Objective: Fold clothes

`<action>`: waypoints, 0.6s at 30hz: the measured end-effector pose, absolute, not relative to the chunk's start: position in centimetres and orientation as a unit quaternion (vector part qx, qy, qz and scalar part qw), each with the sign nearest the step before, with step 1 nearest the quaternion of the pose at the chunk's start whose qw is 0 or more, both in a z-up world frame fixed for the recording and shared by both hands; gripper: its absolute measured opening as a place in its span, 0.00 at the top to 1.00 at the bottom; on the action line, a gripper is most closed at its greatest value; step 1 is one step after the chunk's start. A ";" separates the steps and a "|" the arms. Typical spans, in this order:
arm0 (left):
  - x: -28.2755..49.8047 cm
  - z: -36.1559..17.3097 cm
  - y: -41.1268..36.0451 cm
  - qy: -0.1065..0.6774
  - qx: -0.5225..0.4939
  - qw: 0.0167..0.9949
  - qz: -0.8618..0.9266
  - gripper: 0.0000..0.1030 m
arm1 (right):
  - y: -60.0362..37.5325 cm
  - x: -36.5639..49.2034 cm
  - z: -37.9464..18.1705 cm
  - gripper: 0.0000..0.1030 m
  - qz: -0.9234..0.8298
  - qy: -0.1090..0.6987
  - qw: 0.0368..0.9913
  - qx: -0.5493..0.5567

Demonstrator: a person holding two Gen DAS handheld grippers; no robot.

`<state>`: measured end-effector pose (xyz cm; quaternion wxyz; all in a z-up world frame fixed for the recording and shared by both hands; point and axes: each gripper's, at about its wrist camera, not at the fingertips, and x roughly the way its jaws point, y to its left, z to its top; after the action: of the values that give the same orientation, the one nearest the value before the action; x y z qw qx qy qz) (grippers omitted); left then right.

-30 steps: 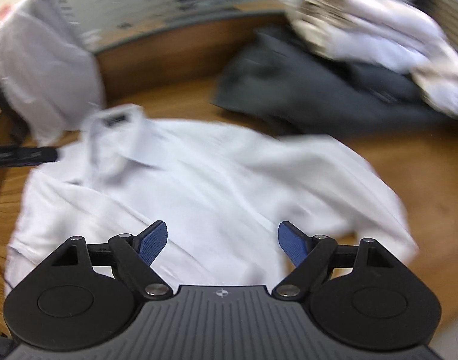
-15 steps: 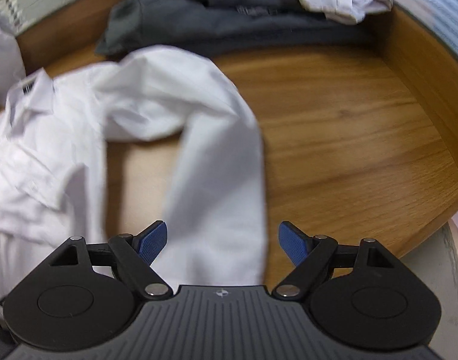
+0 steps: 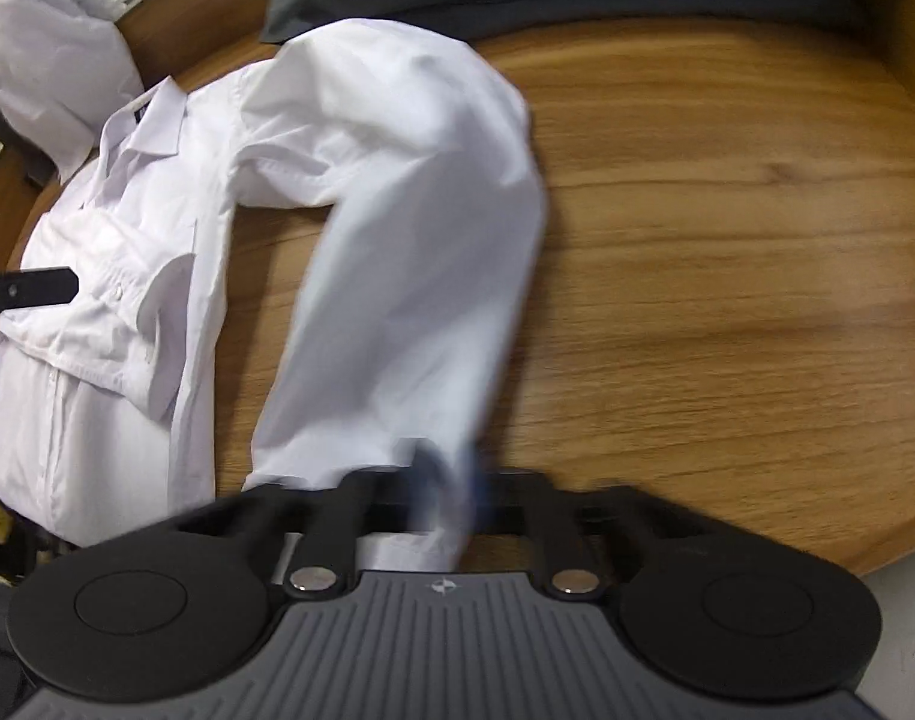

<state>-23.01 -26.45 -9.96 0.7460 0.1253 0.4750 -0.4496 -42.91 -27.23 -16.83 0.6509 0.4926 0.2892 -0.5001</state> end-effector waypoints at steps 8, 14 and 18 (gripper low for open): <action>-28.9 -6.6 -32.7 0.437 0.101 0.730 -0.516 0.08 | -30.4 -53.9 -10.5 0.98 -0.524 0.222 0.645 0.510; -32.5 -3.9 -36.6 0.403 0.082 0.719 -0.560 0.08 | -34.2 -59.3 -4.0 0.99 -0.519 0.187 0.673 0.493; -32.9 -2.4 -36.9 0.391 0.048 0.735 -0.552 0.08 | -37.1 -60.4 0.7 0.99 -0.478 0.172 0.709 0.489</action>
<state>-32.86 -36.87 -2.39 0.7349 0.0477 0.3913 -0.5518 -60.39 -37.09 0.70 0.7092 0.4891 0.1724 -0.4775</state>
